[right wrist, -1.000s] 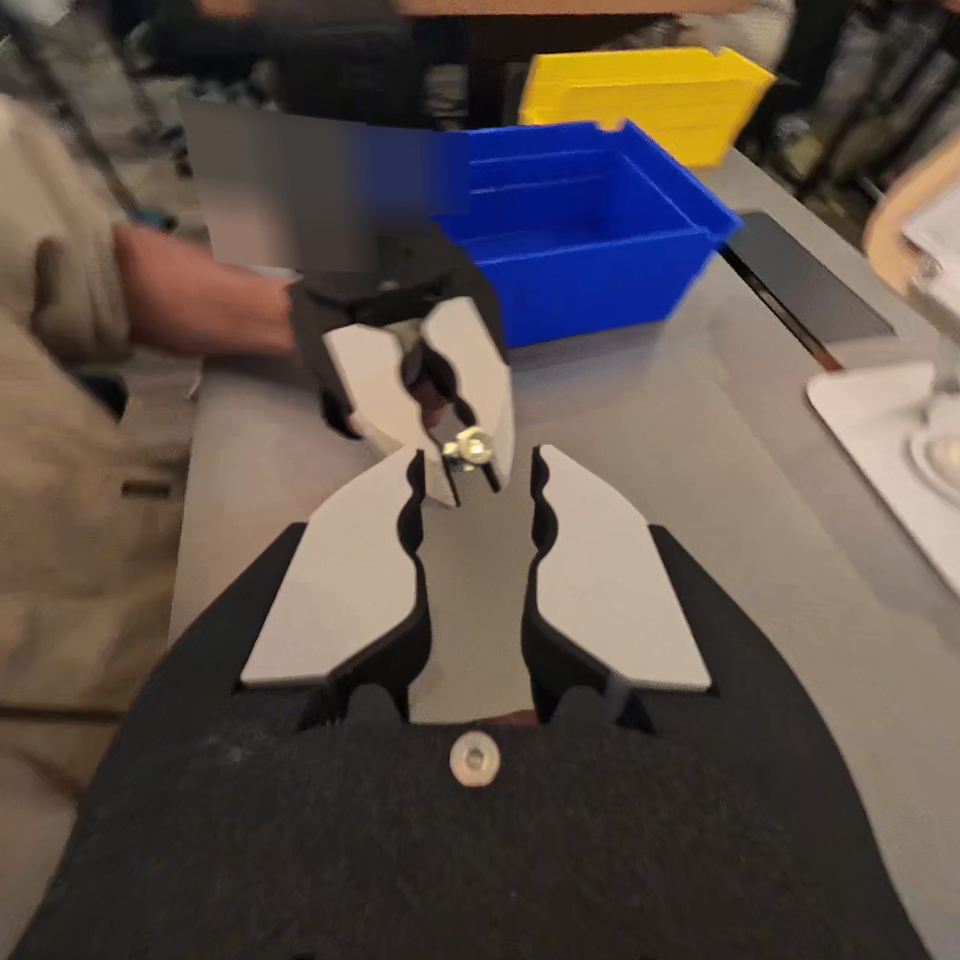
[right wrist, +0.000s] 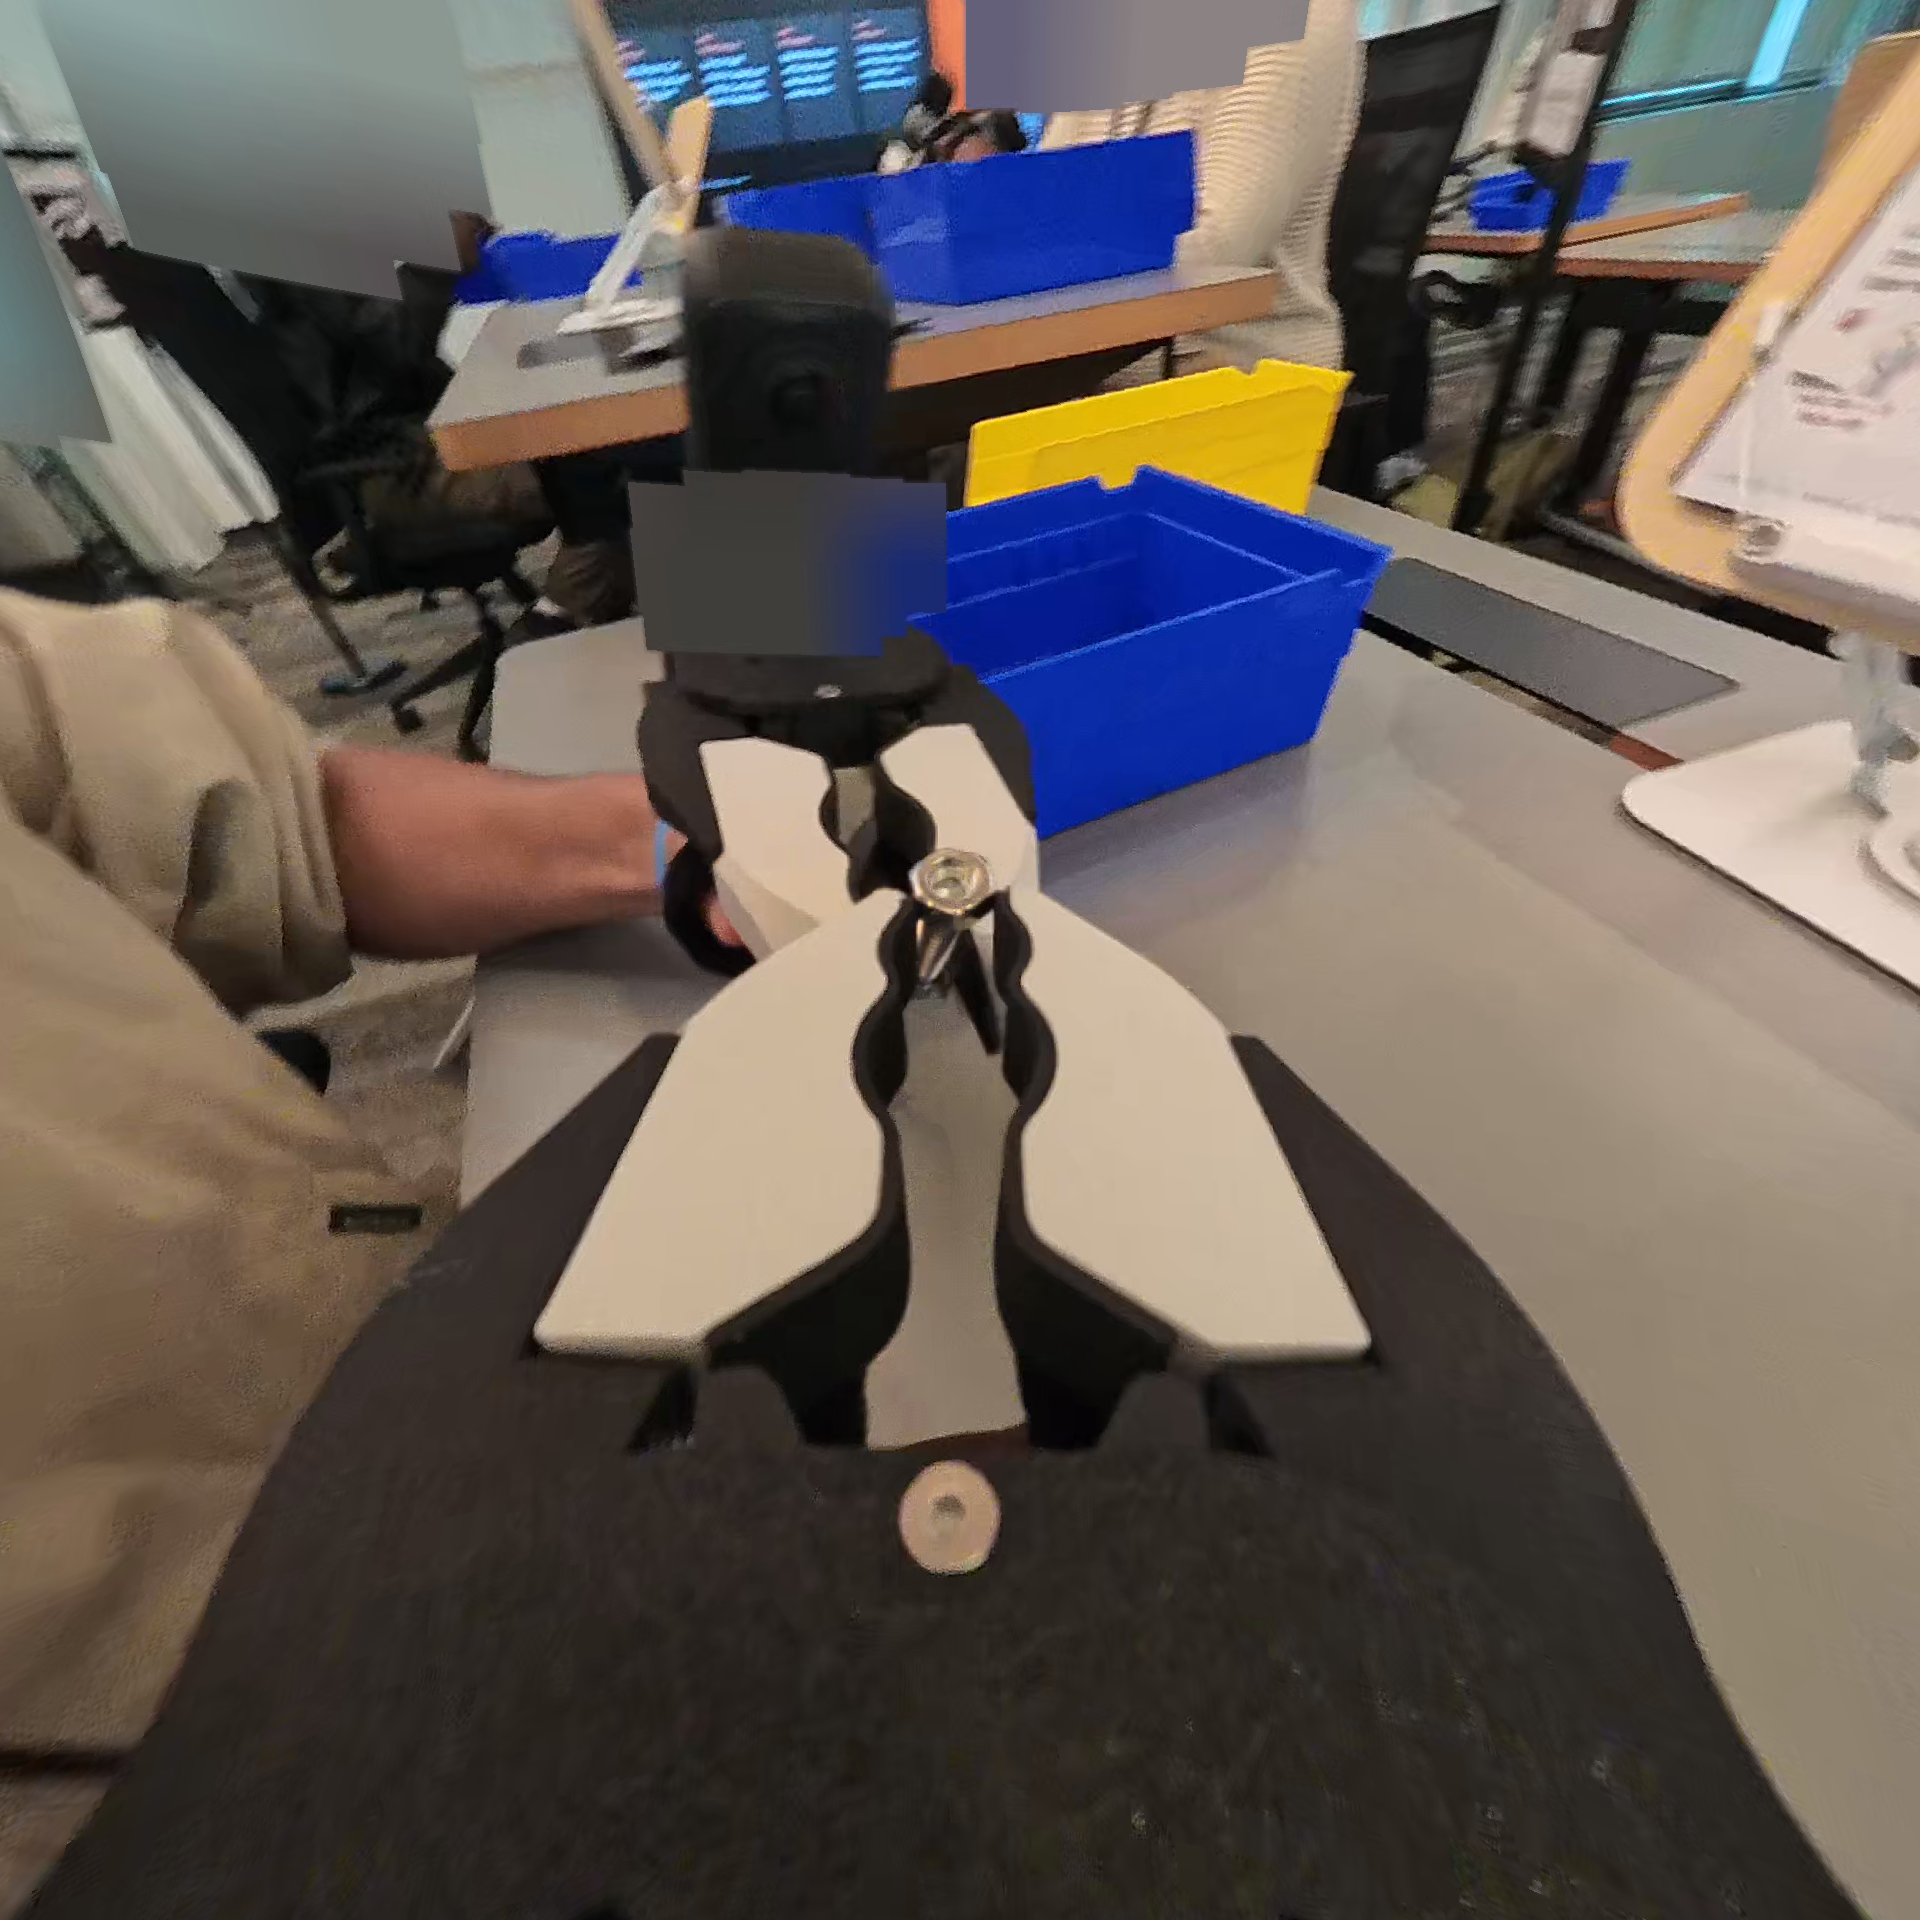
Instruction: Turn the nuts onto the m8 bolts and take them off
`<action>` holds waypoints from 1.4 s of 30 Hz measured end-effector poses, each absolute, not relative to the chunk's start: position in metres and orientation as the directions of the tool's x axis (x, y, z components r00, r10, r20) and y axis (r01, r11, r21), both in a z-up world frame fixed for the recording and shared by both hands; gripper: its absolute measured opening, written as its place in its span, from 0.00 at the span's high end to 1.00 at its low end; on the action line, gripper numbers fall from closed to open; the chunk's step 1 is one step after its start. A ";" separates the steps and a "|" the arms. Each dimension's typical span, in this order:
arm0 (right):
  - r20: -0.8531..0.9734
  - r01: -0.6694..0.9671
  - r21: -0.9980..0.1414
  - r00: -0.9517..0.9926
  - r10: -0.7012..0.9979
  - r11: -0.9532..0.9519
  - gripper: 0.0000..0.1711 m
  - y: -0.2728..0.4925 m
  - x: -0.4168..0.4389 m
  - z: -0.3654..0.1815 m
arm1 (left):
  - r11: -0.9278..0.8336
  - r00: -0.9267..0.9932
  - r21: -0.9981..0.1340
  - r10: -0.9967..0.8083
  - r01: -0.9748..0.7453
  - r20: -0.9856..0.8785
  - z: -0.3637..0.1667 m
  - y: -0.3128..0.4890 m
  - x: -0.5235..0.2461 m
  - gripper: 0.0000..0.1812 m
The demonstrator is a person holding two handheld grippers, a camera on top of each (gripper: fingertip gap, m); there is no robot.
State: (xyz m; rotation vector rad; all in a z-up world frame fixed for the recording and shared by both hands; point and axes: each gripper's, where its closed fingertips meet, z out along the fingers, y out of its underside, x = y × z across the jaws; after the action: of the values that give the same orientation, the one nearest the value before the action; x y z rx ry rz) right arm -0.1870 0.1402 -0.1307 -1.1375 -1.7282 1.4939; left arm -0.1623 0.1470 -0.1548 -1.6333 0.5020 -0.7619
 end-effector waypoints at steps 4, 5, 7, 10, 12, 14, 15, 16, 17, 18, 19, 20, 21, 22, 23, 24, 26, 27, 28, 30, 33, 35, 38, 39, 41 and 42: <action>-0.114 0.226 -0.973 -0.634 0.765 0.042 0.92 0.129 -0.177 -0.126 | -0.247 0.583 -0.961 -0.766 0.123 0.272 -0.151 0.136 -0.150 0.91; -0.121 0.216 -0.976 -0.676 0.727 0.039 0.92 0.126 -0.174 -0.124 | -0.255 0.558 -0.957 -0.779 0.135 0.286 -0.150 0.133 -0.148 0.91; -0.141 0.212 -0.977 -0.752 0.644 0.033 0.92 0.120 -0.169 -0.122 | -0.279 0.507 -0.948 -0.801 0.154 0.318 -0.149 0.129 -0.143 0.91; -0.159 0.216 -0.976 -0.805 0.572 0.034 0.92 0.115 -0.167 -0.121 | -0.294 0.472 -0.943 -0.816 0.158 0.334 -0.150 0.125 -0.139 0.91; -0.161 0.208 -0.978 -0.819 0.551 0.023 0.92 0.114 -0.169 -0.118 | -0.300 0.461 -0.941 -0.820 0.158 0.339 -0.150 0.125 -0.139 0.91; -0.155 0.193 -0.981 -0.815 0.559 0.009 0.92 0.117 -0.172 -0.113 | -0.289 0.482 -0.944 -0.812 0.159 0.330 -0.150 0.128 -0.143 0.91; -0.142 0.184 -0.983 -0.798 0.586 0.012 0.92 0.121 -0.175 -0.111 | -0.281 0.499 -0.947 -0.804 0.158 0.322 -0.150 0.130 -0.147 0.91; -0.121 0.174 -0.985 -0.772 0.624 0.024 0.92 0.126 -0.177 -0.109 | -0.261 0.544 -0.952 -0.782 0.158 0.304 -0.150 0.135 -0.156 0.91; -0.094 0.157 -0.987 -0.733 0.674 0.033 0.92 0.133 -0.181 -0.107 | -0.247 0.591 -0.956 -0.753 0.155 0.291 -0.150 0.141 -0.166 0.91; -0.072 0.149 -0.988 -0.678 0.731 0.041 0.92 0.142 -0.185 -0.106 | -0.235 0.632 -0.960 -0.723 0.154 0.279 -0.149 0.147 -0.176 0.91; -0.049 0.148 -0.988 -0.615 0.787 0.054 0.92 0.151 -0.189 -0.106 | -0.206 0.700 -0.966 -0.667 0.154 0.254 -0.147 0.156 -0.187 0.91; -0.023 0.142 -0.988 -0.536 0.844 0.064 0.92 0.161 -0.193 -0.106 | -0.183 0.774 -0.973 -0.593 0.141 0.224 -0.148 0.165 -0.201 0.91; -0.005 0.137 -0.989 -0.444 0.896 0.063 0.92 0.173 -0.197 -0.106 | -0.172 0.818 -0.978 -0.541 0.119 0.195 -0.149 0.170 -0.210 0.91; 0.004 0.132 -0.990 -0.354 0.935 0.054 0.92 0.185 -0.199 -0.107 | -0.150 0.870 -0.984 -0.468 0.099 0.158 -0.150 0.176 -0.221 0.91; 0.005 0.125 -0.991 -0.268 0.963 0.040 0.92 0.196 -0.201 -0.108 | -0.130 0.924 -0.988 -0.361 0.079 0.122 -0.150 0.183 -0.236 0.91; 0.001 0.128 -0.991 -0.182 0.983 0.025 0.92 0.207 -0.201 -0.112 | -0.127 0.954 -0.990 -0.286 0.056 0.091 -0.152 0.187 -0.245 0.91; -0.020 0.142 -0.990 0.006 1.000 -0.021 0.92 0.231 -0.201 -0.126 | -0.135 0.995 -0.991 -0.093 0.010 0.022 -0.157 0.193 -0.269 0.91; -0.045 0.149 -0.987 0.076 0.996 -0.056 0.92 0.239 -0.201 -0.135 | -0.148 1.000 -0.989 0.009 0.000 -0.002 -0.160 0.194 -0.281 0.91; -0.067 0.146 -0.985 0.141 0.988 -0.088 0.92 0.247 -0.199 -0.143 | -0.159 0.996 -0.987 0.093 0.004 -0.011 -0.163 0.193 -0.291 0.91; -0.078 0.128 -0.985 0.250 0.965 -0.112 0.92 0.256 -0.196 -0.155 | -0.167 0.973 -0.985 0.231 0.033 -0.006 -0.167 0.188 -0.305 0.91; -0.012 0.126 -0.990 0.363 0.932 -0.062 0.92 0.262 -0.193 -0.170 | -0.224 0.952 -0.970 0.306 0.092 0.020 -0.182 0.180 -0.306 0.91; 0.002 0.120 -0.992 0.385 0.923 -0.049 0.92 0.262 -0.194 -0.175 | -0.244 0.942 -0.958 0.330 0.152 0.066 -0.193 0.170 -0.300 0.91; -0.003 0.122 -0.991 0.386 0.923 -0.054 0.92 0.261 -0.197 -0.178 | -0.250 0.934 -0.952 0.347 0.176 0.082 -0.202 0.157 -0.291 0.91; -0.002 0.122 -0.991 0.382 0.924 -0.053 0.92 0.261 -0.198 -0.178 | -0.243 0.932 -0.954 0.353 0.177 0.083 -0.203 0.153 -0.289 0.91; -0.011 0.121 -0.991 0.374 0.927 -0.060 0.92 0.262 -0.198 -0.179 | -0.224 0.927 -0.958 0.366 0.177 0.085 -0.204 0.148 -0.289 0.91; -0.017 0.122 -0.990 0.370 0.929 -0.066 0.92 0.262 -0.198 -0.181 | -0.216 0.928 -0.961 0.363 0.175 0.087 -0.204 0.148 -0.288 0.91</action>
State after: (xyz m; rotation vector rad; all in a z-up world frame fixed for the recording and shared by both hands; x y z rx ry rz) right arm -0.1983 0.2623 -0.1808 -1.4917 -0.9958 0.8880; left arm -0.2885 0.1478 -0.2037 -1.7976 -0.4011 0.1810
